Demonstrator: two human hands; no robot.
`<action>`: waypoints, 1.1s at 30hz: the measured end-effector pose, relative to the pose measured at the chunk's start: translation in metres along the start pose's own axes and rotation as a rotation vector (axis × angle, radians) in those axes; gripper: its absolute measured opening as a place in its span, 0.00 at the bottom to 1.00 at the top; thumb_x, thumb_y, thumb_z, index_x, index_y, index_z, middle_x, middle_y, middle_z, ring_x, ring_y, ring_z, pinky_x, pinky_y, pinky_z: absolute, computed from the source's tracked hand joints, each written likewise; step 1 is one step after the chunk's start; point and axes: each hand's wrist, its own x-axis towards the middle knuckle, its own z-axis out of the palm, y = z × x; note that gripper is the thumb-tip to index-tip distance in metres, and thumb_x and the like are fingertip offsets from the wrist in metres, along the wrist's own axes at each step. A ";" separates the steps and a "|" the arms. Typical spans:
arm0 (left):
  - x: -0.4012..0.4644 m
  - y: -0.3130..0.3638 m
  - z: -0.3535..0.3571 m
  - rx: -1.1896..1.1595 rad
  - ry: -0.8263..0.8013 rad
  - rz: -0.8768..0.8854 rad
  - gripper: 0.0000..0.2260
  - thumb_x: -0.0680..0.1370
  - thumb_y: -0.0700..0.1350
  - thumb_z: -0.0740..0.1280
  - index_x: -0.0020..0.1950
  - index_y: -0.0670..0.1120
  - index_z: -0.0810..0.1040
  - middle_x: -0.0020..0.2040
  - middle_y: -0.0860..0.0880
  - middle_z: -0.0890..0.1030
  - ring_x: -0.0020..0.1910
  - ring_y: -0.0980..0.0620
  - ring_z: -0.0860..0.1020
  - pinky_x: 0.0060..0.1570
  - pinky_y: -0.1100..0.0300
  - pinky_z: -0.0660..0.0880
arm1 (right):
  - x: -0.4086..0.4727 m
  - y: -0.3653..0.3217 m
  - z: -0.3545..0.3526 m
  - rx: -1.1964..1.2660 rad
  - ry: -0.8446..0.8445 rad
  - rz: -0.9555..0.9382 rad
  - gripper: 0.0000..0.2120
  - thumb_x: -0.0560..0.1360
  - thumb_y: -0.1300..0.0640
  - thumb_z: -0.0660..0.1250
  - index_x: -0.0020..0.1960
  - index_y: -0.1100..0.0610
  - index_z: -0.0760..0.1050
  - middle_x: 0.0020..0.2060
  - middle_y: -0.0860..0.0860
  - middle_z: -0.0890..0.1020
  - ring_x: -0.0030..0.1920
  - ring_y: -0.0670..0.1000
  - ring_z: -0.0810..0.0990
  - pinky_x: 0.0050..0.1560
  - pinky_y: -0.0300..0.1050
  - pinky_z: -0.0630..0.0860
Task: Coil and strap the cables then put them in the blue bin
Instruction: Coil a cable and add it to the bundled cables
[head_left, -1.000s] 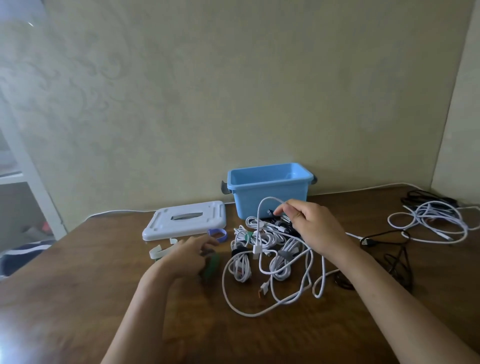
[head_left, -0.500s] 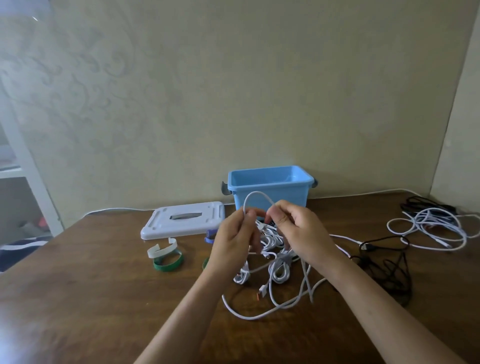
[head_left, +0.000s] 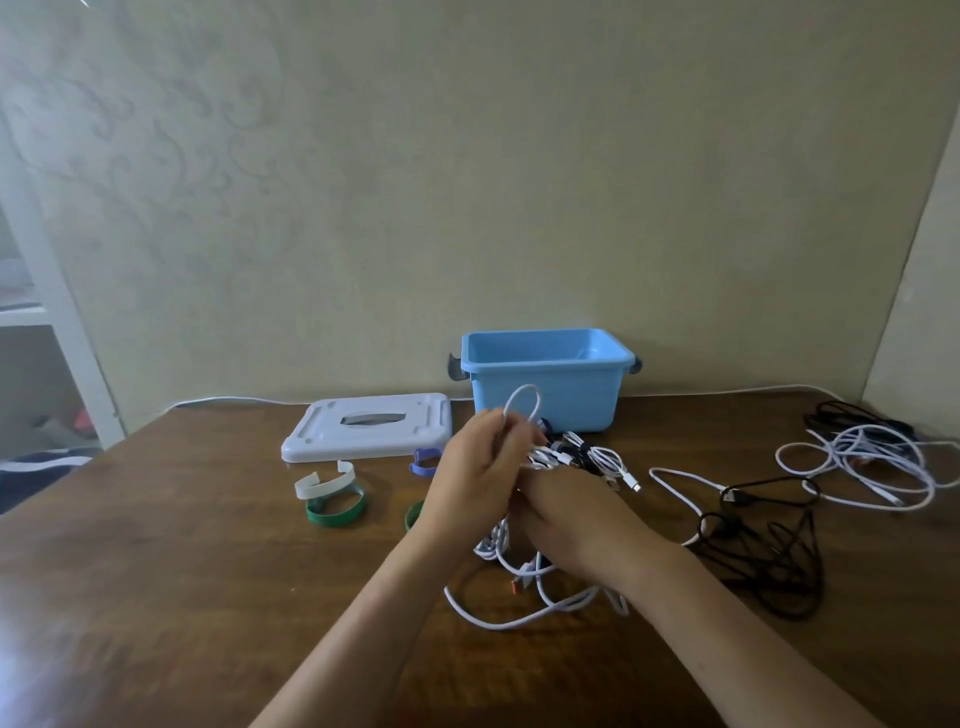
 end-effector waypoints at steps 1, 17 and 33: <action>0.001 0.000 -0.001 -0.063 0.013 -0.050 0.12 0.83 0.44 0.61 0.42 0.44 0.77 0.29 0.57 0.70 0.29 0.58 0.69 0.29 0.64 0.66 | 0.000 -0.001 0.001 -0.001 0.018 -0.013 0.13 0.86 0.49 0.52 0.60 0.51 0.74 0.51 0.52 0.82 0.47 0.53 0.79 0.49 0.51 0.75; 0.008 0.011 -0.035 -0.864 0.052 -0.197 0.15 0.83 0.47 0.61 0.38 0.47 0.65 0.30 0.50 0.58 0.25 0.55 0.56 0.23 0.62 0.56 | 0.013 0.049 -0.002 0.166 0.323 0.148 0.07 0.82 0.47 0.65 0.46 0.43 0.79 0.31 0.39 0.81 0.35 0.36 0.81 0.34 0.32 0.70; 0.000 0.002 -0.004 -0.382 -0.306 -0.264 0.27 0.85 0.58 0.47 0.61 0.45 0.81 0.44 0.40 0.86 0.24 0.54 0.59 0.24 0.62 0.58 | 0.012 0.057 -0.013 0.316 0.532 0.074 0.08 0.73 0.45 0.77 0.44 0.46 0.80 0.25 0.44 0.74 0.29 0.43 0.74 0.29 0.34 0.69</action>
